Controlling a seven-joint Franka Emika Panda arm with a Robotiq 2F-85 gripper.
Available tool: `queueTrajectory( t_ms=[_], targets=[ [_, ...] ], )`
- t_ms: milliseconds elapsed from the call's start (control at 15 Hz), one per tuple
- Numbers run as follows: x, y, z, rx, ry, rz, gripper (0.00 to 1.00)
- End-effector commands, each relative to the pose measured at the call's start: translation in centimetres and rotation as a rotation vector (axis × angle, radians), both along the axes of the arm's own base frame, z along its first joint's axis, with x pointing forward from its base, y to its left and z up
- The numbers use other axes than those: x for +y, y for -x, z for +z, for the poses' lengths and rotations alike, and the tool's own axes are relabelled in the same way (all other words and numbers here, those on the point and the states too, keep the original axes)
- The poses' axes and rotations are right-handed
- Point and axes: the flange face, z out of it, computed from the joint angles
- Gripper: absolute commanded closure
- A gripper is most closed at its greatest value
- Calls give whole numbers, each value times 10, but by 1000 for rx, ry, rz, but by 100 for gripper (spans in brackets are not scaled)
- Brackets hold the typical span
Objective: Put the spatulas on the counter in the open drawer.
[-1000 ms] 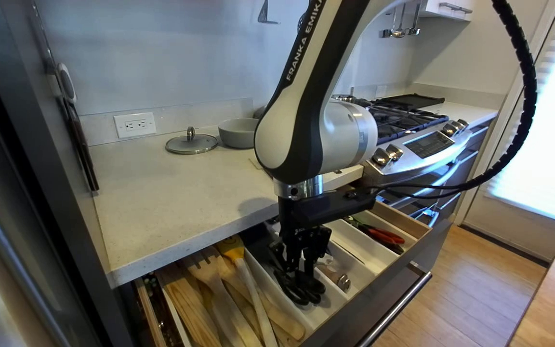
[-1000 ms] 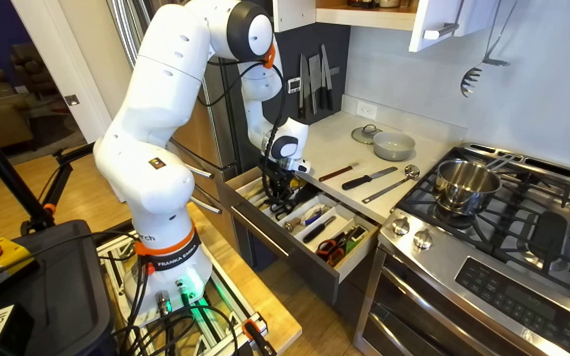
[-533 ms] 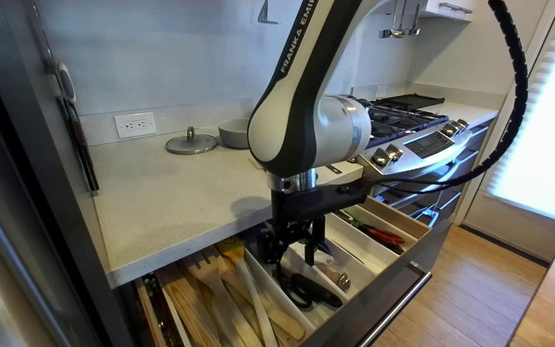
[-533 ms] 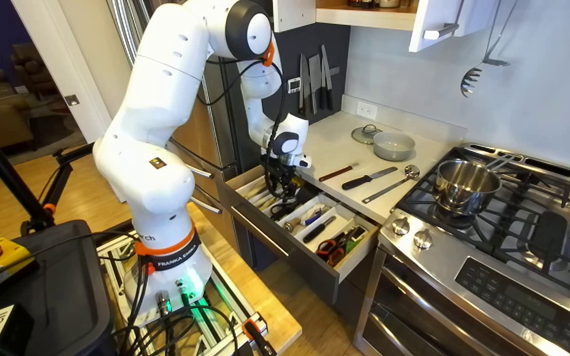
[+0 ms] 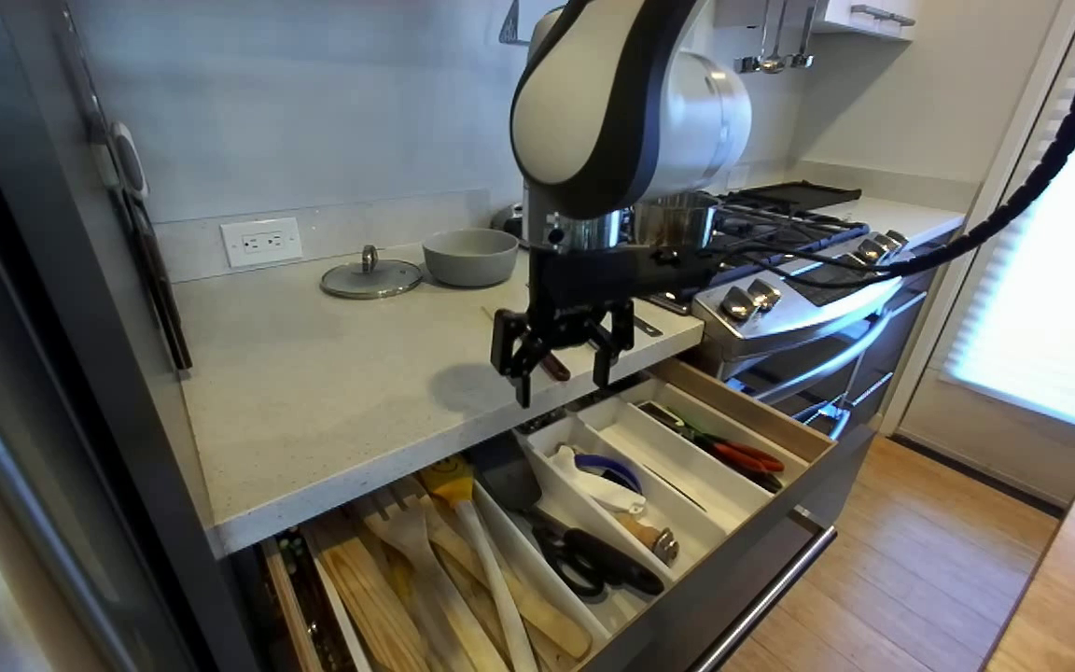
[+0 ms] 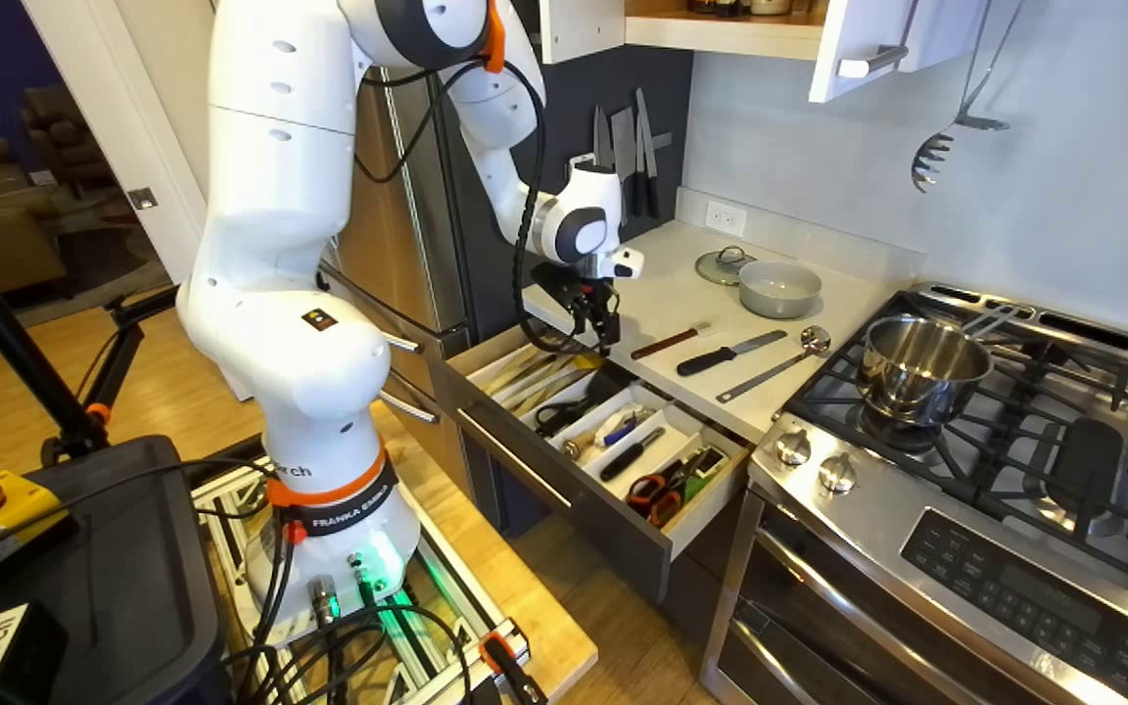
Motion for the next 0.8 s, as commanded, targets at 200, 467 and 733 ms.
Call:
queueTrajectory(
  t_ms=[200, 467, 733],
  targets=[
    [-14, -21, 31, -87, 20, -71, 0],
    [2, -25, 37, -103, 0, -53, 0],
    [-54, -55, 32, -173, 179, -144, 0]
  ],
)
